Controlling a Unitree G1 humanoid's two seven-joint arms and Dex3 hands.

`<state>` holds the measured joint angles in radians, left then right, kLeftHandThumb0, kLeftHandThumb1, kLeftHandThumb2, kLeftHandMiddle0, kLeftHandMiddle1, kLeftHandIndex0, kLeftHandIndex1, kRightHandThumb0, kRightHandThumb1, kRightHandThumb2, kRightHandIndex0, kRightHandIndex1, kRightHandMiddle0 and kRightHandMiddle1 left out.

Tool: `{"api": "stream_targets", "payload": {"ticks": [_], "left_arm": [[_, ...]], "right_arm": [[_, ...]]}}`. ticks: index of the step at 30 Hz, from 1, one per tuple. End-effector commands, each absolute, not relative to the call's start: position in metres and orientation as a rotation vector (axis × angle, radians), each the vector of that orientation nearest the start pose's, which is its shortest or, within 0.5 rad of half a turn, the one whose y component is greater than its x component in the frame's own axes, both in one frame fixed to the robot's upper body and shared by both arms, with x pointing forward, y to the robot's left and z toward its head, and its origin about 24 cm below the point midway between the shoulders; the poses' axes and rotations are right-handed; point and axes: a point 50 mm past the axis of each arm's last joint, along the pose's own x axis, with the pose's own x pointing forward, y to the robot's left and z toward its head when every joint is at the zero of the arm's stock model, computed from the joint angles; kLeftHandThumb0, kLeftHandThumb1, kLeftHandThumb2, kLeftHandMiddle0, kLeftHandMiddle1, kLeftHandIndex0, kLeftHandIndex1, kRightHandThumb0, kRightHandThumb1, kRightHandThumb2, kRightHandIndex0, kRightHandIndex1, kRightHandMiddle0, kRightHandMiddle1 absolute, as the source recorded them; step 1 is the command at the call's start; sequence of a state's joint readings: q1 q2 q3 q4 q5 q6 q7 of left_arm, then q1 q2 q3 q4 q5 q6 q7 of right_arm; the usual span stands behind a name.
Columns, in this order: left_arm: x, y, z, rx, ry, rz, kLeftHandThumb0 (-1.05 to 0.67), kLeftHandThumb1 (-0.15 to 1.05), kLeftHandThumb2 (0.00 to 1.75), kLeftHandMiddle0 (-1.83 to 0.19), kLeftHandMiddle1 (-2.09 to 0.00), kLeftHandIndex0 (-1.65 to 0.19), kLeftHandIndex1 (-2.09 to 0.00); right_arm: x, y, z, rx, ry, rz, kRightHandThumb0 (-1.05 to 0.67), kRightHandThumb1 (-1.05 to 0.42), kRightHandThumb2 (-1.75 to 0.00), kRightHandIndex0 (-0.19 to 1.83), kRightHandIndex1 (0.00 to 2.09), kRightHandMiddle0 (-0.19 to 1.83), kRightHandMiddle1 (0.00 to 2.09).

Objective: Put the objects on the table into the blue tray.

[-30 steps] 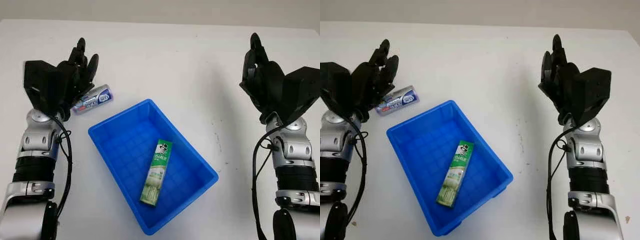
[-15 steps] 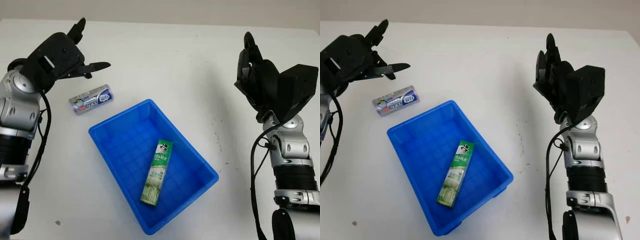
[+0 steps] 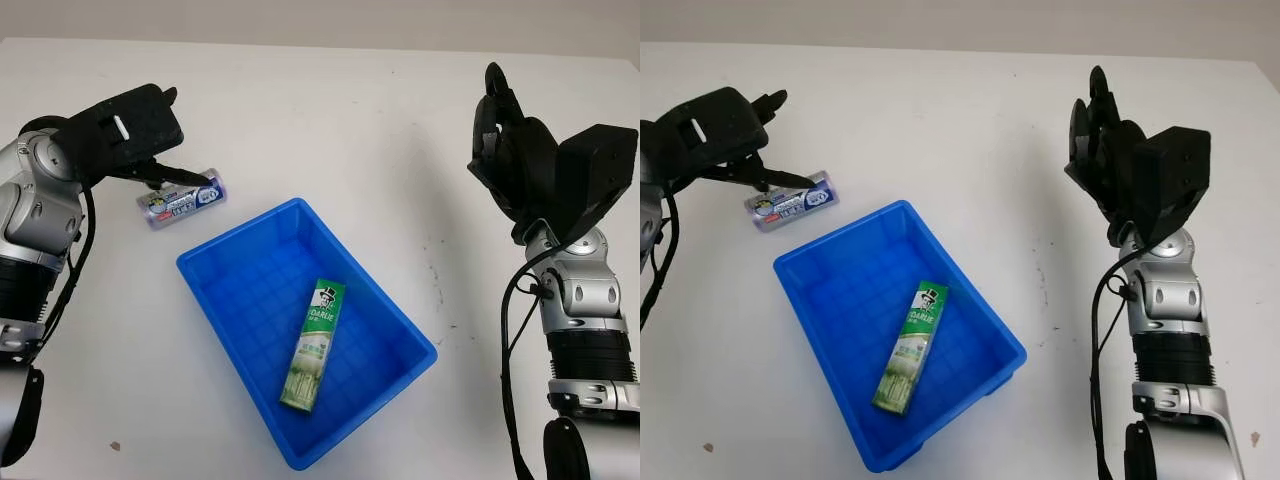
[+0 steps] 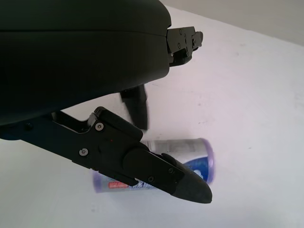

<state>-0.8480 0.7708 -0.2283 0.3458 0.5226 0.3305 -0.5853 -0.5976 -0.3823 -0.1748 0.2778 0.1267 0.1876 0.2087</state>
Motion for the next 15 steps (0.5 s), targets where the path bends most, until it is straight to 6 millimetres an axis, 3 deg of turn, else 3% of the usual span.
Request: {"api": "stream_targets", "payload": {"ticks": [1,15], "left_arm": [[0.363,0.252,0.222,1.330,0.225,-0.137,-0.74,0.97,0.07,0.19,-0.02,0.19,0.00],[0.362,0.251,0.200,1.527,0.236,-0.182,-0.87,1.05,0.08,0.19,0.00,0.19,0.00]], "right_arm": [[0.353,-0.226,0.172,-0.170,-0.174,0.064,-0.72,-1.05,-0.81,-0.19,0.00,-0.19,0.00],[0.353,-0.227,0.176,-0.159,-0.172,0.080,-0.69,-1.05,-0.81,-0.19,0.00,-0.19,0.00]]}}
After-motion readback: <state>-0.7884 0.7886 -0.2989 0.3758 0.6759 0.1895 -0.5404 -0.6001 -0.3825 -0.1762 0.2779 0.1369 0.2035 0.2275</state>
